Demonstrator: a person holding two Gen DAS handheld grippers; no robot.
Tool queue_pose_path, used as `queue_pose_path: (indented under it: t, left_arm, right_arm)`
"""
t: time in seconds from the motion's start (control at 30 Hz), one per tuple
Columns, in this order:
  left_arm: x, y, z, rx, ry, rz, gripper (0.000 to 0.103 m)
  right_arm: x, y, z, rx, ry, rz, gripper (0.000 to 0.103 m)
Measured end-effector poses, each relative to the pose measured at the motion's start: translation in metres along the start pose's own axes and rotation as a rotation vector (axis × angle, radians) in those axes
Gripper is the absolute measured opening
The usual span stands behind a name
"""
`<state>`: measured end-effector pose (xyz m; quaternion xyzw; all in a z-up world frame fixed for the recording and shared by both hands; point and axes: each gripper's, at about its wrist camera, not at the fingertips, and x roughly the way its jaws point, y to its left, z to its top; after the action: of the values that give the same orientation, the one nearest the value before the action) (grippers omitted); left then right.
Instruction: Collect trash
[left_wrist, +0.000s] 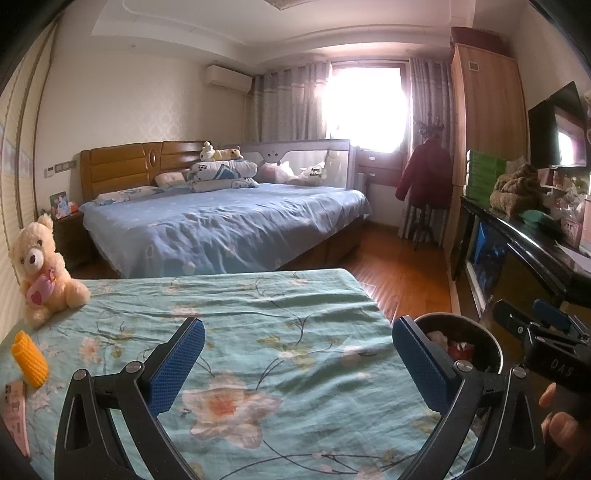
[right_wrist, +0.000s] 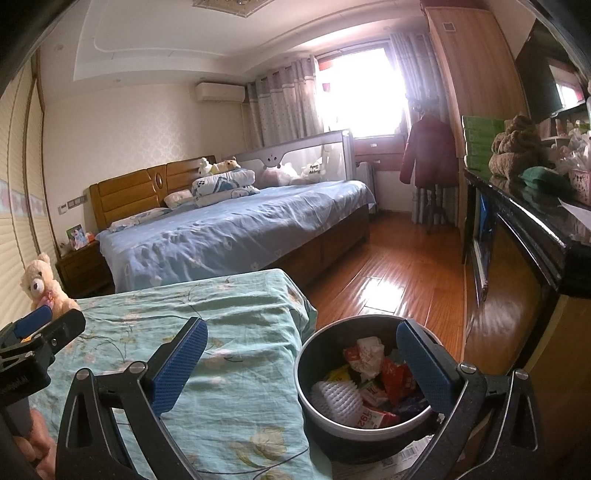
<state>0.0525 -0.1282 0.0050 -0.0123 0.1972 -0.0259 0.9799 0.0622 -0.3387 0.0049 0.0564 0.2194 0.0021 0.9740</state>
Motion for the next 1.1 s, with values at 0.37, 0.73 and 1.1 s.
queue_pose_path:
  t: [0.37,0.73,1.1]
  left_arm:
    - [-0.0005,-0.0011,-0.0010,0.011,-0.009,0.007,0.102]
    - [-0.0014,0.0013,-0.0023,0.013,-0.023,0.003,0.102]
    - [-0.0006,0.0031,-0.0029,0.013,-0.021,-0.005,0.102]
  right_arm:
    - [0.0007,0.0012,0.0004,0.000,0.000,0.001,0.103]
    - [-0.0001,0.0042,0.0017,-0.002,-0.003,0.006,0.103]
    - [-0.0003,0.0044,0.0017,-0.001,-0.001,0.006,0.103]
